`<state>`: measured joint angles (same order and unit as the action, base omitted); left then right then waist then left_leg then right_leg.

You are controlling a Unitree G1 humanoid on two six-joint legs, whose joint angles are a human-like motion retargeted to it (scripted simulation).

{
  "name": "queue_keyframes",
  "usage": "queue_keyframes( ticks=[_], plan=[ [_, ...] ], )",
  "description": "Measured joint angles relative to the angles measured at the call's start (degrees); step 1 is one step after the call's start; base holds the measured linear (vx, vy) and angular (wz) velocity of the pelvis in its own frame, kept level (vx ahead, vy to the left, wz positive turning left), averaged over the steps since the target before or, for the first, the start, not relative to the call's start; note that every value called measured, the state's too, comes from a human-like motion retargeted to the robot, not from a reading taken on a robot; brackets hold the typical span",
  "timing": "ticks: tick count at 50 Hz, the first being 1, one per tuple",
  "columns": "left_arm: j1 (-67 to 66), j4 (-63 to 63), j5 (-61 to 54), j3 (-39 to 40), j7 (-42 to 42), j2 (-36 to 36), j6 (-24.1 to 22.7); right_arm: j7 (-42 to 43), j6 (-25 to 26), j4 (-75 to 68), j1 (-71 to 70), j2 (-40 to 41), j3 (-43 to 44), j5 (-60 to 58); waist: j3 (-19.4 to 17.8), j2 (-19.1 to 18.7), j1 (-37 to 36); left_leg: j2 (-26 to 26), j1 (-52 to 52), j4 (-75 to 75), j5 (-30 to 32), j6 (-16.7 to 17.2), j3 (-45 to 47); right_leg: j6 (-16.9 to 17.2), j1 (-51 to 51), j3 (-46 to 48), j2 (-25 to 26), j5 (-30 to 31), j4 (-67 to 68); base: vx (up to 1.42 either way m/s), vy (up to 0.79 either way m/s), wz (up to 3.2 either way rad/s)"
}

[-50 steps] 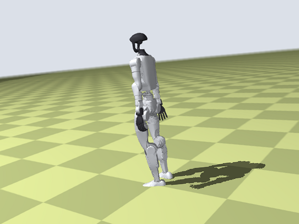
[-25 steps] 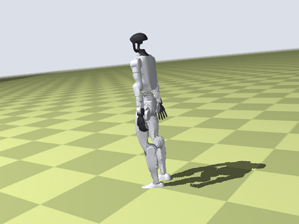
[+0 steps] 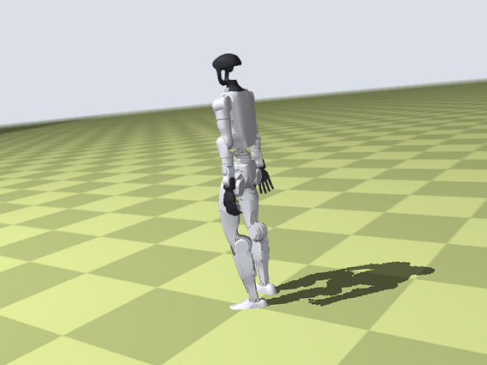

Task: In place motions

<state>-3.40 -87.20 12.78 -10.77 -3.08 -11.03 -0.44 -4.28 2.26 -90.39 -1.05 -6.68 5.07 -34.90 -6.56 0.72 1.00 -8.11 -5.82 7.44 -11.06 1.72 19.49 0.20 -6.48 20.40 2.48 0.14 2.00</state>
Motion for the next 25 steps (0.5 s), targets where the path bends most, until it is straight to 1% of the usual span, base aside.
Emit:
queue_keyframes(
  ticks=[5,10,25],
  plan=[
    [-0.34,-0.27,-0.1,-0.11,-0.09,0.18,0.06,0.13,0.09,-0.17,-0.01,-0.31,0.14,-0.18,0.58,0.19,0.15,-0.35,0.19,1.89,-1.43,-0.58,0.41,0.01,-0.01,-0.6,-0.05,-0.01,0.07,0.0,0.0,0.0],
    [-0.59,-0.45,0.33,-0.76,-0.05,0.47,0.04,0.34,0.36,-0.78,-0.04,-0.7,0.77,0.19,1.67,-0.26,0.32,0.16,-0.37,0.55,-1.12,-0.71,0.75,0.03,0.27,-1.12,0.03,0.14,0.07,0.0,0.0,0.0],
    [0.59,0.41,0.61,-1.36,0.61,0.53,-0.29,0.56,0.76,-1.77,0.34,-1.13,1.44,0.28,2.31,-1.69,-0.17,4.56,-1.27,-3.61,1.82,-2.41,-0.13,1.01,-0.02,-2.1,-2.08,0.86,-0.11,0.01,0.1,-0.03]
  ],
)
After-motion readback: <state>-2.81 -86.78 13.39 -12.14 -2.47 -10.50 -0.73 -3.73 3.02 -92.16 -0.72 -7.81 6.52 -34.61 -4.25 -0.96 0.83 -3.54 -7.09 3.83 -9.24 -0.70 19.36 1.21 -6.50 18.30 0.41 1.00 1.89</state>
